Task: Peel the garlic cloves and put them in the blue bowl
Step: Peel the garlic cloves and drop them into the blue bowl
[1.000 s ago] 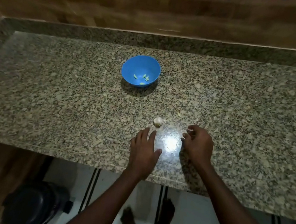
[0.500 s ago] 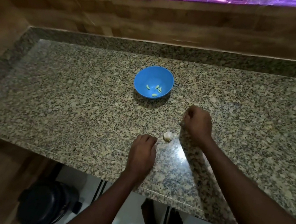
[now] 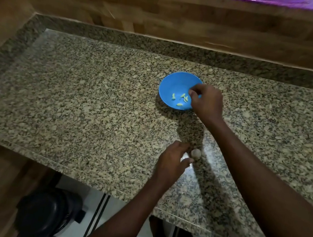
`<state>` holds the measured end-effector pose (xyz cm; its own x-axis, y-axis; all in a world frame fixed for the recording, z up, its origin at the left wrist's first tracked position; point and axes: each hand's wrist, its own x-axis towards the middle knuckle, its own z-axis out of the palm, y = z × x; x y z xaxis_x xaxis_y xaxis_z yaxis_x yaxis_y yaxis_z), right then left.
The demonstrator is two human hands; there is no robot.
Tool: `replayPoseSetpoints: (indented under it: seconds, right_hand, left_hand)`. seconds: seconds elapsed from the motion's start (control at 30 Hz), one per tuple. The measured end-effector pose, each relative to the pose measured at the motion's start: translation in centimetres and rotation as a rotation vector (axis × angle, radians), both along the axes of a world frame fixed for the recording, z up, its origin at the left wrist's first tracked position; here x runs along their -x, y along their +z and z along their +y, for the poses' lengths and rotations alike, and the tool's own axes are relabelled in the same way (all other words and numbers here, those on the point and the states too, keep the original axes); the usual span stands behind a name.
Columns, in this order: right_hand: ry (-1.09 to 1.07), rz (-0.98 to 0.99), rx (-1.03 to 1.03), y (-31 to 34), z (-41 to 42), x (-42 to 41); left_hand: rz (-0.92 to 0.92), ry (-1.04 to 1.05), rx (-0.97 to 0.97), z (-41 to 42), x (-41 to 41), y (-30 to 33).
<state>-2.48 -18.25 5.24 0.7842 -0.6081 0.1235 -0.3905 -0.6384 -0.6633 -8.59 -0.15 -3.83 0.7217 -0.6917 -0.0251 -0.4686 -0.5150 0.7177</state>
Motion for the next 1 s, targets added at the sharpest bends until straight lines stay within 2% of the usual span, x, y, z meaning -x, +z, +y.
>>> replayPoseSetpoints:
  seconds: [0.1, 0.17, 0.27, 0.33, 0.43, 0.5, 0.57, 0.7, 0.83, 1.0]
  right_hand:
    - [-0.165, -0.022, -0.055, -1.7, 1.0, 6.5]
    - [-0.234, 0.074, -0.105, -3.5, 1.7, 10.5]
    - [-0.216, 0.216, -0.247, -5.8, 3.0, 13.9]
    - [-0.225, 0.234, -0.333, -6.5, 3.7, 14.7]
    - [-0.28, 0.131, -0.523, -6.1, 4.3, 15.2]
    - [-0.296, 0.015, -0.727, -5.1, 4.8, 15.7]
    - [-0.325, -0.045, -0.824, -4.4, 4.9, 16.1]
    - [-0.357, -0.059, -0.896, -3.6, 4.7, 16.5]
    - [-0.36, -0.048, -0.93, -3.6, 4.5, 16.5]
    - [-0.399, 0.007, -0.965, -3.5, 3.8, 16.3]
  left_hand:
    - [0.026, -0.049, -0.066, -1.2, -0.2, -0.3]
    - [0.01, -0.041, -0.066, -1.6, -0.4, -0.7]
    - [0.066, -0.01, -0.009, -1.8, -0.5, -0.7]
    - [0.162, 0.029, 0.05, -1.7, -0.3, -0.4]
    - [0.361, 0.088, 0.151, -1.7, 0.0, 0.0]
    - [0.433, 0.102, 0.218, -1.6, 0.2, 0.5]
    - [0.47, 0.079, 0.269, -1.5, 0.1, 1.0]
    - [0.457, 0.039, 0.327, -1.4, 0.0, 2.3]
    - [0.471, -0.008, 0.288, -1.7, -0.2, 3.0]
    - [0.357, -0.064, 0.266, -2.1, -0.1, 3.2]
